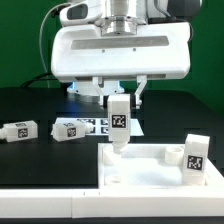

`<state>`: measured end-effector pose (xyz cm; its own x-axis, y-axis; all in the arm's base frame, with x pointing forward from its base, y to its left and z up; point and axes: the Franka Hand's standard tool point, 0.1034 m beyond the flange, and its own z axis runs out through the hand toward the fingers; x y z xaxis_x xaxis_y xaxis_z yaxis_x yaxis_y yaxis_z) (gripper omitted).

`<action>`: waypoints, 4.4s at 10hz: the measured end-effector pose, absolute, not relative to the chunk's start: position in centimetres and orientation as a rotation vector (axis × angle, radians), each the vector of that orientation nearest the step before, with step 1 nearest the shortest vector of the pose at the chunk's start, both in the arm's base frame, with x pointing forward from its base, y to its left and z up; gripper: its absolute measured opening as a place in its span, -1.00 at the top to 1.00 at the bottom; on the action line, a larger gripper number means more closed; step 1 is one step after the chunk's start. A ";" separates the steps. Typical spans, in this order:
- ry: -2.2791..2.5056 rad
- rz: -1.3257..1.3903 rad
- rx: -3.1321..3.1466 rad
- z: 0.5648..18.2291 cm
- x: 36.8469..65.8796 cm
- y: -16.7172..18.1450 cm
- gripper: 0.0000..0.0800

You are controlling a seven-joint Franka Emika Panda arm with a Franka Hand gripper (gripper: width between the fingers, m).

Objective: Assemble square table

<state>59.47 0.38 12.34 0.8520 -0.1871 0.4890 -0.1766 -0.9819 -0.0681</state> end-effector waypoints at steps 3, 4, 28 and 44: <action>0.292 -0.842 -2.992 12.0 62.7 0.3 0.29; 0.294 -0.851 -2.993 11.6 63.1 0.2 0.29; 0.273 -0.874 -3.028 7.7 62.0 0.5 -0.17; 1.091 -0.060 -2.805 8.2 63.2 -0.3 0.27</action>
Offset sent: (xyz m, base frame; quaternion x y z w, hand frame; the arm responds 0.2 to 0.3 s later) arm 0.0328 -0.0032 -0.0052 0.0069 0.0134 -0.0147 0.9998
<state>63.24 -0.30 8.20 0.7377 -0.6750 -0.0104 -0.6698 -0.7299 -0.1364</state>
